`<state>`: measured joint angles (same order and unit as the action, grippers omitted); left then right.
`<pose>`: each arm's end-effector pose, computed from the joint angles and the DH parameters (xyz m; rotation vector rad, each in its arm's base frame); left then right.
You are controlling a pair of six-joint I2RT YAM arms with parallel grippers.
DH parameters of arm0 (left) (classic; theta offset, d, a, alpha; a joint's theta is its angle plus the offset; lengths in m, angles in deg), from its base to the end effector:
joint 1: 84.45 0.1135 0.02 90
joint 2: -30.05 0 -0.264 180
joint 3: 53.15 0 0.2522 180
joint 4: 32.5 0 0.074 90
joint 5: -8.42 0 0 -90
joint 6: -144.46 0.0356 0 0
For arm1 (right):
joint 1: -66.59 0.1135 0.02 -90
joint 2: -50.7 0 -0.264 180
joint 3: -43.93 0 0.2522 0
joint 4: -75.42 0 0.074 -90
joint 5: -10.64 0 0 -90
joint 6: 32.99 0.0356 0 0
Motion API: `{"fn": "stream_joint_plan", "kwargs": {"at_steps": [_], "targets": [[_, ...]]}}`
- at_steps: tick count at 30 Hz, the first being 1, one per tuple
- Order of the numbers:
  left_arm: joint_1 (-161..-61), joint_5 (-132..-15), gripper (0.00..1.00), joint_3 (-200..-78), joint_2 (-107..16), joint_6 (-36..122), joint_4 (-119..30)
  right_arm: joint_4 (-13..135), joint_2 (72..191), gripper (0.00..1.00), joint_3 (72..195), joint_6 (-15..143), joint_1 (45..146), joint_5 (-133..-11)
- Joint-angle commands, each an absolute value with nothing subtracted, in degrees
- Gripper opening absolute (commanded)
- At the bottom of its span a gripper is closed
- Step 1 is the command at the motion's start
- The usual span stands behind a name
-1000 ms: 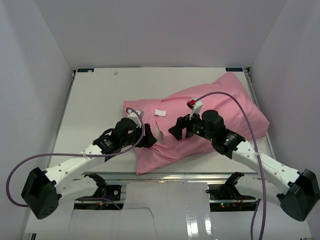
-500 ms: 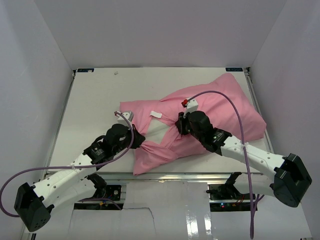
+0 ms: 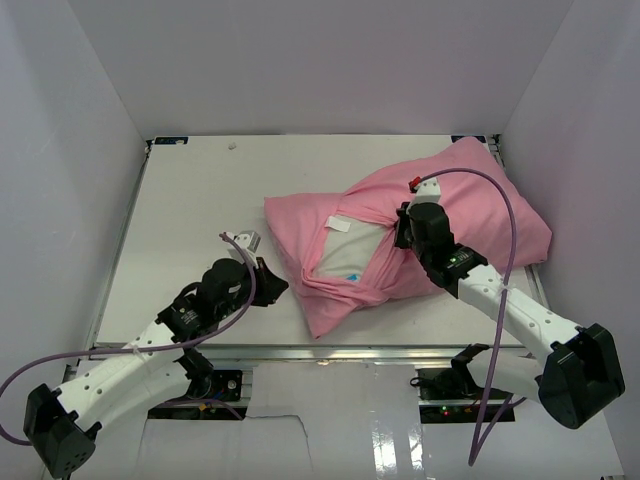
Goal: Remove the pillowcase from the pillow
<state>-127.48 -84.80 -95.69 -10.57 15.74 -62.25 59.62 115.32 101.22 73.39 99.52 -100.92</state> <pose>0.1246 -0.1135 0.2427 0.0446 2.1595 -0.8061 0.2215 0.1279 0.2778 -0.0378 1.9496 0.1981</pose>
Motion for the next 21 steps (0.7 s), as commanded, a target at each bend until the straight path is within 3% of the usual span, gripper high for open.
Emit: {"fn": "stream_joint_plan", "kwargs": {"at_steps": [1, 6, 7, 9, 11, 15, 21], "targets": [[-127.4, -84.2, 0.01, -94.8, -10.6, 15.9, -62.3, 58.0, 114.6, 0.08, 102.6, 73.5, 99.3, -103.3], [-127.4, -83.7, 0.00, -93.5, -12.3, 15.4, -60.2, 57.2, 112.1, 0.12, 102.5, 72.6, 99.4, -99.9], [-127.4, -81.0, 0.19, -93.5, -12.4, 15.7, -59.2, 57.6, 111.6, 0.22, 102.3, 71.8, 99.4, -94.6], [-127.3, -75.7, 0.44, -93.6, -12.5, 15.6, -55.7, 57.5, 109.6, 0.32, 102.2, 71.1, 99.4, -90.4], [-127.4, -74.7, 0.65, -94.9, -12.9, 15.4, -55.1, 56.7, 107.8, 0.34, 102.4, 71.2, 99.5, -89.0], [-127.6, -74.7, 0.77, -100.3, -15.3, 15.1, -56.3, 56.1, 104.7, 0.39, 102.0, 71.2, 99.9, -86.0], [-127.9, -78.7, 0.79, -101.9, -22.6, 13.9, -54.2, 56.1, 103.2, 0.41, 101.0, 71.5, 100.1, -84.9]]}}
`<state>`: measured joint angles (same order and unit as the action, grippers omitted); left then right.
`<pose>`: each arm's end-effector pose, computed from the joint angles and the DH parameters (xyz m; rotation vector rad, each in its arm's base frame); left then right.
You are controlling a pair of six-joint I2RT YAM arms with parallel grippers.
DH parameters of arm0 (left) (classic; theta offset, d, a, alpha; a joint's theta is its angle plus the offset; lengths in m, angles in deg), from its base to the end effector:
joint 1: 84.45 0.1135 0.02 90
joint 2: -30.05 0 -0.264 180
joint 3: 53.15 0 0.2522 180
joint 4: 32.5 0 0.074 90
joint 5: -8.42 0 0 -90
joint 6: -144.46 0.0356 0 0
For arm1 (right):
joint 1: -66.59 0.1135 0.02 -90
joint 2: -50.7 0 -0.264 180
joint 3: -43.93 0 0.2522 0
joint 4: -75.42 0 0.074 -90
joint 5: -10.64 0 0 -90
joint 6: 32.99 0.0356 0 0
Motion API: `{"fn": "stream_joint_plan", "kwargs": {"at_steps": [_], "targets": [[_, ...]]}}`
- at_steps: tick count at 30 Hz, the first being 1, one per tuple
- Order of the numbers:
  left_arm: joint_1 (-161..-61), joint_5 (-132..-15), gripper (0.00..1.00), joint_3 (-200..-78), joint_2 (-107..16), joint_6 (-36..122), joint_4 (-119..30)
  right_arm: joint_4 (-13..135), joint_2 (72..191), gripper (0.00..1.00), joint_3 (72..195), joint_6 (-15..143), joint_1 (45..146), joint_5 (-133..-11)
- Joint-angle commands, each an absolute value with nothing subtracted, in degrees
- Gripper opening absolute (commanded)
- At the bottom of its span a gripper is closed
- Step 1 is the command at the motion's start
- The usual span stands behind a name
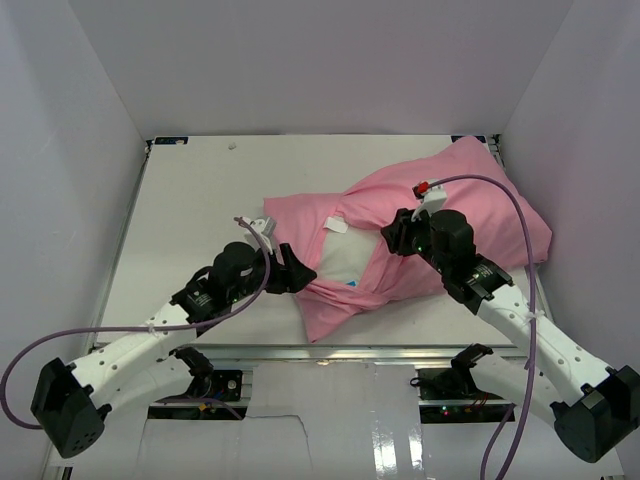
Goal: Remove the pillowcase from the pillow
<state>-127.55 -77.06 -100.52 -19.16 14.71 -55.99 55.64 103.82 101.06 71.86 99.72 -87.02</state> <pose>0.1431 -0.1377 0.2584 0.1169 2.1547 -0.9674 0.1854 0.1153 0.3126 -0.2031 1.8575 0.4600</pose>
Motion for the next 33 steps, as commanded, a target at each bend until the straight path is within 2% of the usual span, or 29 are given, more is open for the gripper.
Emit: {"fn": "stream_joint_plan", "kwargs": {"at_steps": [1, 2, 3, 5, 6, 7, 10, 13, 19, 23, 26, 28, 30, 31, 32, 33], "targets": [[-128.0, -78.4, 0.77, -101.5, -23.9, 13.9, -53.1, 56.0, 103.2, 0.43, 100.9, 71.5, 100.2, -84.4], [-128.0, -77.9, 0.75, -101.2, -25.0, 13.9, -50.9, 55.5, 102.9, 0.45, 101.0, 71.5, 100.3, -84.3], [-128.0, -76.6, 0.67, -100.8, -27.1, 13.9, -49.7, 55.2, 102.6, 0.54, 101.1, 71.3, 100.7, -84.5], [-128.0, -75.9, 0.54, -99.8, -28.6, 13.8, -47.3, 54.7, 101.1, 0.59, 101.3, 71.2, 101.3, -84.8], [-128.0, -76.1, 0.46, -99.5, -29.4, 13.7, -46.9, 54.7, 100.4, 0.60, 101.3, 71.2, 102.4, -85.1], [-128.0, -76.3, 0.31, -99.1, -29.6, 13.7, -46.7, 54.7, 99.1, 0.60, 101.4, 71.2, 102.9, -85.2], [-128.0, -76.2, 0.14, -98.5, -28.9, 13.4, -45.0, 54.5, 97.6, 0.60, 102.2, 71.6, 105.9, -86.0], [-128.1, -76.9, 0.01, -97.5, -27.0, 13.1, -45.0, 57.4, 98.0, 0.60, 101.9, 71.2, 110.7, -86.0], [-128.1, -78.3, 0.00, -97.2, -26.5, 13.3, -45.7, 63.4, 112.3, 0.64, 104.2, 67.8, 120.8, -89.0], [-128.0, -78.2, 0.00, -96.7, -27.2, 13.1, -45.7, 61.8, 122.1, 0.71, 107.9, 68.4, 123.0, -97.7], [-128.1, -79.6, 0.00, -96.2, -25.8, 13.4, -47.9, 58.2, 128.6, 0.71, 108.5, 69.7, 121.9, -108.9], [-128.0, -81.1, 0.00, -94.4, -24.7, 13.4, -49.0, 57.2, 131.4, 0.66, 108.0, 71.7, 119.7, -109.9], [-128.1, -84.9, 0.00, -92.2, -23.3, 12.8, -49.9, 57.3, 131.5, 0.51, 106.6, 73.1, 114.6, -109.2], [-128.1, -85.1, 0.00, -91.4, -22.9, 12.6, -50.0, 57.4, 131.0, 0.25, 106.0, 73.6, 110.9, -108.4], [-128.1, -85.1, 0.00, -90.7, -22.4, 12.5, -50.1, 57.4, 130.6, 0.09, 106.0, 73.8, 109.3, -107.9], [-128.1, -85.2, 0.00, -90.0, -21.5, 12.3, -50.6, 57.4, 129.1, 0.08, 105.9, 74.0, 107.7, -107.8]]}}
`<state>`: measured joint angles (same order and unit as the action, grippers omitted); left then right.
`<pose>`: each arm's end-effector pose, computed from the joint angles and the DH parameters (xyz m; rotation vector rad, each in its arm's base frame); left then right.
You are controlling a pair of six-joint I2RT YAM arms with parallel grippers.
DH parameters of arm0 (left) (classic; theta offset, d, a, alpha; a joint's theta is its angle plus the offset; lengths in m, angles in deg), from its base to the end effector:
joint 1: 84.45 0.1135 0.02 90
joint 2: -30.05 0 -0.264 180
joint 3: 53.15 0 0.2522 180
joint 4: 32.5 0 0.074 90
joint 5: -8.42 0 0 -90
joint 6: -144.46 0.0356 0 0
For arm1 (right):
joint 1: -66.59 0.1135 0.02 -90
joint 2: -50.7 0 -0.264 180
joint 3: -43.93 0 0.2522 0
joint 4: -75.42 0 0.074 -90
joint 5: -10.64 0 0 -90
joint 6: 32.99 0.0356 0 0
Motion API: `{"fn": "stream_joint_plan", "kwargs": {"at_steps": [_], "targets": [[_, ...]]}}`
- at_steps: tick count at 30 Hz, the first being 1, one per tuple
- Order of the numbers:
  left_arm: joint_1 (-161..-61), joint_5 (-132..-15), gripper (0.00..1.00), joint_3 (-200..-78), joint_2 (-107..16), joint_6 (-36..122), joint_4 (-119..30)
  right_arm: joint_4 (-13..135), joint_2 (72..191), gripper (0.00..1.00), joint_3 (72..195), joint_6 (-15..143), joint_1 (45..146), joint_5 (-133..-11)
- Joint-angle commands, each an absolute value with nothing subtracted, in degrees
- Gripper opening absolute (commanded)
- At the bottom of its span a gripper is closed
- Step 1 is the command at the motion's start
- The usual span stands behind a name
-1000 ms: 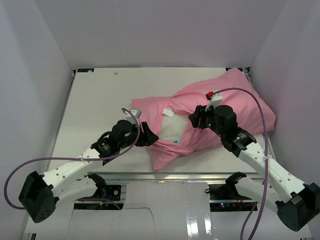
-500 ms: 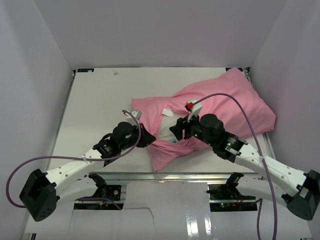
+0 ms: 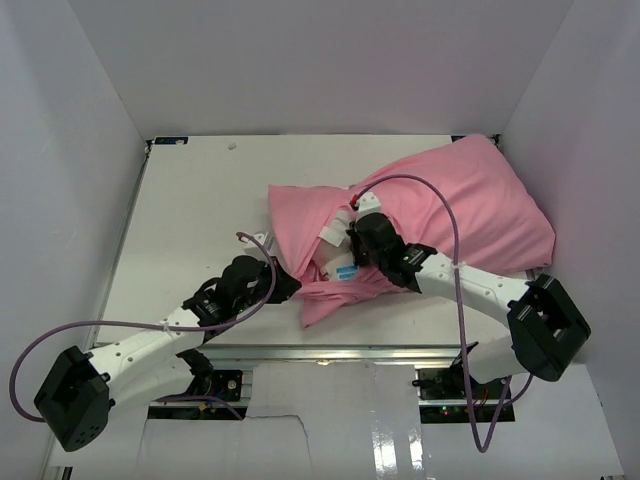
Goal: Remove the pillowcase from the pillow
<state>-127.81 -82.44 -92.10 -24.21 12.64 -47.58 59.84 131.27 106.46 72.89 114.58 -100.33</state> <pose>0.1484 -0.1394 0.2057 0.0203 2.2258 -0.8506 0.2142 0.2187 0.2365 -0.3834 2.0908 0.2675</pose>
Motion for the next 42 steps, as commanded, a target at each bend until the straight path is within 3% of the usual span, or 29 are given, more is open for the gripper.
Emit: {"fn": "stream_joint_plan", "kwargs": {"at_steps": [1, 7, 12, 14, 15, 16, 17, 19, 21, 22, 25, 38, 41, 42], "targets": [[-128.1, -85.2, 0.00, -89.1, -20.8, 12.2, -50.7, 57.4, 128.3, 0.08, 106.1, 73.7, 106.5, -107.4], [-128.1, -81.9, 0.00, -84.8, -18.2, 12.3, -46.8, 58.0, 125.2, 0.08, 111.6, 69.5, 100.0, -101.2], [-128.1, -77.1, 0.00, -81.4, -22.8, 12.7, -36.3, 57.0, 127.3, 0.08, 114.4, 68.2, 100.9, -86.1], [-128.1, -75.2, 0.00, -81.4, -26.4, 12.7, -34.1, 57.4, 127.1, 0.19, 113.1, 67.9, 103.6, -84.8], [-128.1, -74.9, 0.00, -81.7, -27.8, 12.8, -33.0, 57.6, 126.6, 0.28, 112.5, 67.7, 104.6, -84.5], [-128.1, -74.8, 0.00, -81.9, -28.9, 12.8, -32.6, 57.6, 126.3, 0.44, 111.5, 67.7, 106.8, -84.3], [-128.1, -74.6, 0.00, -82.0, -30.8, 12.8, -32.2, 57.7, 125.8, 0.50, 111.0, 67.6, 108.0, -85.1], [-128.1, -74.4, 0.00, -81.9, -32.3, 12.9, -30.4, 58.1, 123.8, 0.62, 109.7, 67.3, 111.7, -86.1], [-128.1, -74.2, 0.00, -82.0, -33.5, 12.6, -29.3, 58.1, 122.3, 0.67, 109.2, 66.9, 114.1, -86.9], [-128.1, -74.2, 0.00, -82.1, -33.8, 12.5, -29.1, 58.1, 121.9, 0.77, 108.6, 65.9, 117.0, -87.4], [-128.1, -74.5, 0.00, -82.6, -34.5, 12.4, -29.0, 57.6, 121.1, 0.89, 108.0, 64.3, 122.3, -90.9], [-128.1, -77.0, 0.00, -82.3, -34.3, 10.8, -29.0, 56.0, 133.6, 0.87, 104.5, 67.6, 129.7, -109.9], [-128.1, -78.3, 0.00, -82.0, -33.0, 10.3, -30.3, 55.2, 136.0, 0.64, 105.9, 68.6, 129.6, -115.0], [-128.1, -79.0, 0.00, -81.9, -32.4, 10.3, -31.0, 54.7, 135.7, 0.49, 105.9, 68.8, 129.2, -115.6]]}}
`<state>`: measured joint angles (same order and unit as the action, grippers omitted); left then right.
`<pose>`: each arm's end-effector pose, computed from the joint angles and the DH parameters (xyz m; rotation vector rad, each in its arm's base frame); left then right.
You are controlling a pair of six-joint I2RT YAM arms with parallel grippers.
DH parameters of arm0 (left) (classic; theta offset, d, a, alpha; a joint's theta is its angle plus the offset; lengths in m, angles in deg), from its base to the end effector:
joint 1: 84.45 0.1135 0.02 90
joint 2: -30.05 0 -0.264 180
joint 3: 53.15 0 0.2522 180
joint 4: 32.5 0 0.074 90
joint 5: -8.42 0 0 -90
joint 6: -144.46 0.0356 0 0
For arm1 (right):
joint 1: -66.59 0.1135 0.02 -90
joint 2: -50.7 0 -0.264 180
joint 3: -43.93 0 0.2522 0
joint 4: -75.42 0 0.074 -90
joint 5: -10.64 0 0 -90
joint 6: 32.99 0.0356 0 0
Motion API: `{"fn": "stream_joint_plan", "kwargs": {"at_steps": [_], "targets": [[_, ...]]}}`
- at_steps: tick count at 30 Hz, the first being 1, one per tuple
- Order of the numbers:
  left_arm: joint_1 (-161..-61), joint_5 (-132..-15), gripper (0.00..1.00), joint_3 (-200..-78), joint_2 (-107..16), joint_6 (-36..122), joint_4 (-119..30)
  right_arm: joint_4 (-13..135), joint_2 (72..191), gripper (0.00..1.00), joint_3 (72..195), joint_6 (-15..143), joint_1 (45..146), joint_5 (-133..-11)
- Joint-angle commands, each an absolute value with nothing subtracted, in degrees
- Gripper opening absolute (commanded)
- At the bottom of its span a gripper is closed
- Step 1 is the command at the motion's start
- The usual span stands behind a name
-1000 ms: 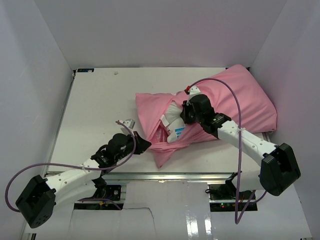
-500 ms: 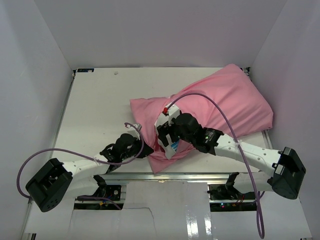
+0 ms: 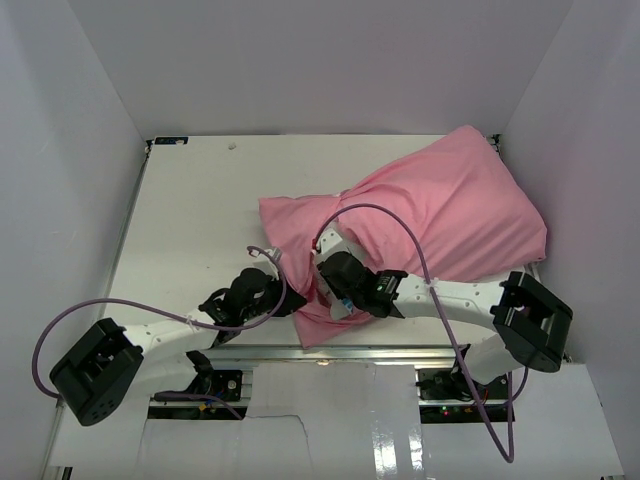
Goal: Remove the pillowcase from the pillow
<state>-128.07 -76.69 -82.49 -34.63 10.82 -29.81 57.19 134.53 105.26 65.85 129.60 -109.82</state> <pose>0.1463 -0.1436 0.1472 0.0534 2.3026 -0.9401 0.1540 0.2627 0.2112 -0.7411 2.0395 0.1046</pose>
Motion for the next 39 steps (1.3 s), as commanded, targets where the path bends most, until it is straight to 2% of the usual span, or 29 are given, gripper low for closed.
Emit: {"fn": "stream_joint_plan", "kwargs": {"at_steps": [1, 3, 10, 11, 16, 18, 22, 25, 34, 37, 38, 39], "targets": [[-128.1, -80.6, 0.00, -81.9, -31.8, 10.4, -31.7, 54.6, 133.9, 0.39, 105.9, 68.9, 128.8, -115.7], [-128.1, -83.1, 0.00, -81.9, -29.5, 11.0, -34.3, 54.5, 130.8, 0.08, 104.6, 69.3, 127.9, -116.9], [-127.5, -90.1, 0.02, -84.7, -21.8, 11.6, -44.0, 52.4, 107.8, 0.08, 99.8, 68.8, 126.8, -113.7], [-127.4, -90.4, 0.06, -85.5, -21.5, 11.7, -45.9, 52.1, 106.0, 0.08, 99.0, 68.9, 126.8, -112.8], [-127.4, -77.5, 0.65, -92.5, -19.8, 16.9, -48.6, 51.6, 100.2, 0.08, 97.4, 68.5, 126.8, -106.5], [-127.4, -75.5, 0.75, -96.9, -20.1, 18.7, -51.7, 52.7, 99.3, 0.08, 96.4, 68.2, 126.8, -105.6], [-127.4, -78.8, 0.84, -102.1, -21.2, 21.4, -56.3, 53.3, 97.7, 0.08, 95.6, 67.9, 126.8, -104.3], [-127.4, -82.6, 0.87, -104.0, -23.5, 22.6, -57.7, 53.5, 96.1, 0.08, 95.2, 67.6, 126.8, -103.8], [-127.4, -78.9, 0.87, -105.4, -36.6, 23.1, -50.0, 55.3, 93.9, 0.08, 94.7, 67.6, 126.8, -100.2], [-127.4, -80.0, 0.57, -107.7, -40.7, 23.5, -48.8, 56.0, 93.7, 0.08, 94.2, 67.8, 126.8, -99.5], [-127.4, -82.9, 0.31, -108.1, -41.3, 22.9, -48.5, 56.0, 93.0, 0.08, 94.0, 68.2, 126.8, -100.3], [-127.3, -84.5, 0.21, -108.3, -41.3, 22.5, -48.9, 56.0, 92.4, 0.08, 93.7, 68.8, 126.8, -101.2]]}}
